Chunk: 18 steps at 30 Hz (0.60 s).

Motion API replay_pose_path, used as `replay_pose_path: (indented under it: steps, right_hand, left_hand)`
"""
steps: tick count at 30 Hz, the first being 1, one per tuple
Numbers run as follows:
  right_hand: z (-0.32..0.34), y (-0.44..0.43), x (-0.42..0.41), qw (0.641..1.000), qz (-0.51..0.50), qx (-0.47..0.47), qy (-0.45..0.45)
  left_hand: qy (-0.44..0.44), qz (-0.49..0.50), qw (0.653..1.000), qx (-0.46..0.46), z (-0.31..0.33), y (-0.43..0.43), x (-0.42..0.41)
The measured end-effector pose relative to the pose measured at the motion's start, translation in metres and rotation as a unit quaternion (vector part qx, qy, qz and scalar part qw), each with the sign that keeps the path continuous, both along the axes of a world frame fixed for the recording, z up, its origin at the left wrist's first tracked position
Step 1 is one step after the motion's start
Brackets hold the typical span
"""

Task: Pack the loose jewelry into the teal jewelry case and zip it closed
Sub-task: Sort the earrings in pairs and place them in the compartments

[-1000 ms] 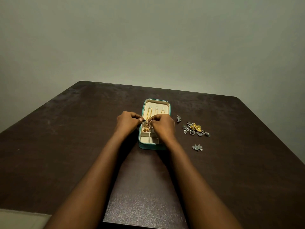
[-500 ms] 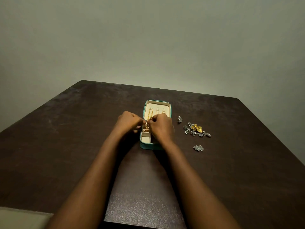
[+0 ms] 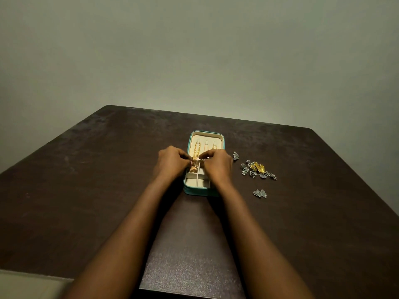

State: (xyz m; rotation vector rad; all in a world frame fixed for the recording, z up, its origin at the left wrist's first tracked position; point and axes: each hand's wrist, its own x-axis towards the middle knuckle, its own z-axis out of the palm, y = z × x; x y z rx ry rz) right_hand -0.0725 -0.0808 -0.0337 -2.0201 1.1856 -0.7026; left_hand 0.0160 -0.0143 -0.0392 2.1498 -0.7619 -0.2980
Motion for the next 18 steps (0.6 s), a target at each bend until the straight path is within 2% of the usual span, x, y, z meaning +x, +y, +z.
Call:
replay_pose_path:
  steps: [4,8,18]
  right_hand:
    - [0.0,-0.005,-0.004,0.999,0.012,0.016,-0.026]
    - [0.001,-0.011,-0.007,0.998,0.018,0.034,-0.046]
    - [-0.006,-0.012,-0.007,0.998,0.016,0.037,-0.057]
  left_hand:
    - [0.008,-0.02,1.0,0.008,0.003,0.002,0.004]
    - [0.056,-0.074,0.995,0.024,0.006,0.005,0.006]
    - [0.03,-0.075,0.996,0.041,0.005,0.002,0.001]
